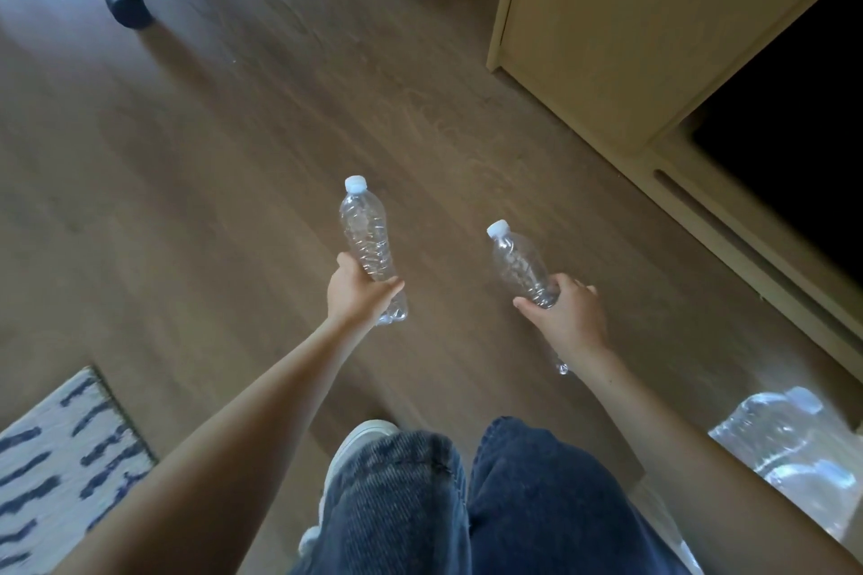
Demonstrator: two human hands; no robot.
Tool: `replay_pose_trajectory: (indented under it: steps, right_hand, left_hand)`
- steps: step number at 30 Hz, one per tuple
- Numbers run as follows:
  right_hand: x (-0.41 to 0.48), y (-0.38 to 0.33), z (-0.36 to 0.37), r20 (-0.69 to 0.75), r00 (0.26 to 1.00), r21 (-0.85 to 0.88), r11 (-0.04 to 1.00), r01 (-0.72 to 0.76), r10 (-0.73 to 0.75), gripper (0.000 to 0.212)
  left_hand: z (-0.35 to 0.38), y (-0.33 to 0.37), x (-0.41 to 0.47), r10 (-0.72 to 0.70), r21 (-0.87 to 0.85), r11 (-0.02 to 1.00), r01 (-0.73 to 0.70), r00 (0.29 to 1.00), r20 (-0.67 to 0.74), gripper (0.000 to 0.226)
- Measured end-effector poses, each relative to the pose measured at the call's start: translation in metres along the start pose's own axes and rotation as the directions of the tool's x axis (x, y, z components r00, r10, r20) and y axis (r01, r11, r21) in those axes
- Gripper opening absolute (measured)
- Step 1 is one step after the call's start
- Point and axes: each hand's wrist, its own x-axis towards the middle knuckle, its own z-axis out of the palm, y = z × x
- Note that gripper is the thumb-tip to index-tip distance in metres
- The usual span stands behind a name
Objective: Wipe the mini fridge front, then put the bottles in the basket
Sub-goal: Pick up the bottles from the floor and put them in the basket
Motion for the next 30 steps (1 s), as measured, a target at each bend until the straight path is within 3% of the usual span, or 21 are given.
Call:
replay_pose_trajectory:
  steps: [4, 11, 18, 25, 30]
  right_hand:
    - [-0.016, -0.026, -0.019, -0.068, 0.997, 0.159, 0.987, -0.023, 0.035, 0.051]
    - [-0.093, -0.108, -0.121, -0.035, 0.996, 0.331, 0.941, -0.063, 0.079, 0.053]
    - [-0.201, -0.200, -0.301, -0.028, 0.996, 0.464, 0.884, -0.058, 0.080, 0.056]
    - [-0.354, -0.280, -0.503, -0.019, 1.000, 0.473, 0.881, -0.008, 0.019, 0.057]
    - [-0.456, -0.318, -0.607, 0.015, 1.000, 0.527, 0.849, -0.013, 0.007, 0.051]
  left_hand:
    - [-0.010, 0.013, -0.016, -0.056, -0.180, 0.982, 0.064, 0.997, 0.044, 0.052]
    - [-0.101, 0.079, -0.125, 0.034, -0.356, 0.935, -0.008, 0.997, 0.066, 0.047]
    - [-0.246, 0.169, -0.291, 0.113, -0.438, 0.896, -0.071, 0.991, 0.070, 0.058]
    - [-0.392, 0.256, -0.484, 0.224, -0.478, 0.860, -0.180, 0.974, 0.037, 0.069]
    - [-0.477, 0.295, -0.607, 0.239, -0.543, 0.813, -0.209, 0.971, -0.015, 0.053]
